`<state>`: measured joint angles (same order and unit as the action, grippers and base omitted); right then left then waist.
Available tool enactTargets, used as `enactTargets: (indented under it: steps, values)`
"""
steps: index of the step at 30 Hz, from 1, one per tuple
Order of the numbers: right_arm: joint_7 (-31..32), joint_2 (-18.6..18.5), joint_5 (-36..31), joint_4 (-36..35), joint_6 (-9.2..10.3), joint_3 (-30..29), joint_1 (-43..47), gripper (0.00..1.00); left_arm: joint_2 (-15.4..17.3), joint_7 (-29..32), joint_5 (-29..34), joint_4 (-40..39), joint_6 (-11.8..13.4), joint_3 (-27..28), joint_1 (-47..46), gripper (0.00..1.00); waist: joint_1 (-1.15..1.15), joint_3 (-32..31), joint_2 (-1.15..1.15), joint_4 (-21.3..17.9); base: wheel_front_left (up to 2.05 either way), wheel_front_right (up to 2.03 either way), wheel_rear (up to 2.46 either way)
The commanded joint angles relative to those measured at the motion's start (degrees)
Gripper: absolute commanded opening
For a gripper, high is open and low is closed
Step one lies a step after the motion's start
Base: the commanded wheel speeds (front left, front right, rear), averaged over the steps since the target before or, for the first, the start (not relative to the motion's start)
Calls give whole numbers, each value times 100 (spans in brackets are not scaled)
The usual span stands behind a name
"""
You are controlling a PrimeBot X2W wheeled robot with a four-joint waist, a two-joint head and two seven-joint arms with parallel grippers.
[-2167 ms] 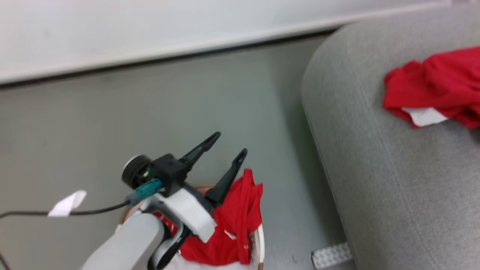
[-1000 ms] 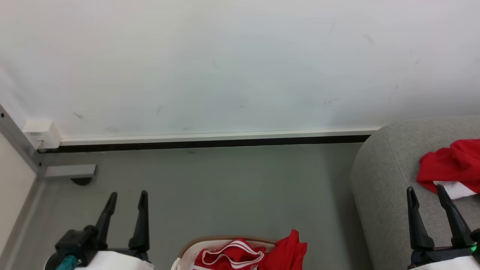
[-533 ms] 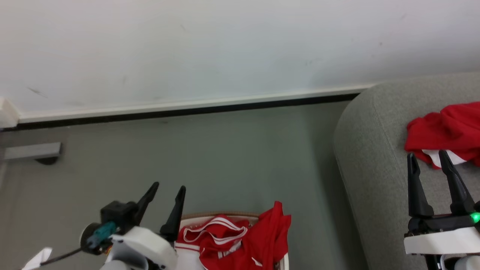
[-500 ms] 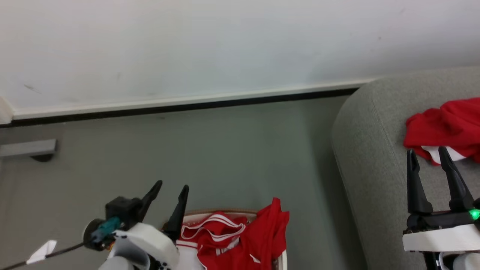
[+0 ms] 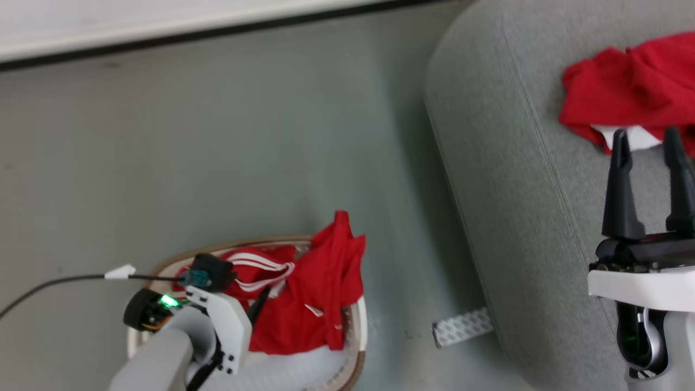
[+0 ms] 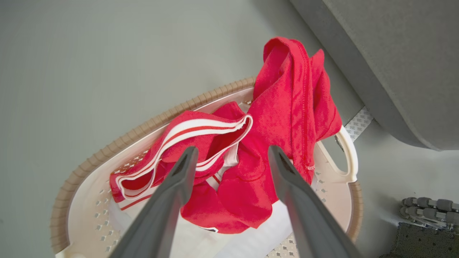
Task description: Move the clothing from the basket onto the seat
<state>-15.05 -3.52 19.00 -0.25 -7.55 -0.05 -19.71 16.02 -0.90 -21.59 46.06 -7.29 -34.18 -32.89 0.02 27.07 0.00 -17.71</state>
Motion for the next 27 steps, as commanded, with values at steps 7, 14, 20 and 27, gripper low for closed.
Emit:
enactTargets:
  steps: [7, 14, 20, 27]
  values:
    - [-16, 70, 305, -158, 11, -80, -328, 100, 343, 124, 129, 858, -21, -507, -751, 100, -2, 1325, 0, -863, 0, 0, 0]
    - [-16, 71, 629, -125, 11, -23, -367, 100, 541, 15, 160, 1446, -15, -816, -1254, 100, -2, 1729, 0, -1139, 0, 0, 0]
    - [-16, 69, 668, -116, 11, -48, -279, 100, 365, 183, 138, 1868, -15, -1029, -1378, 100, -2, 1787, 0, -1131, 0, 0, 0]
    - [-17, 68, 602, -63, 11, -10, -380, 100, 254, -12, -181, 2026, -16, -1149, -1490, 0, -2, 1728, 0, -1122, 0, 0, 0]
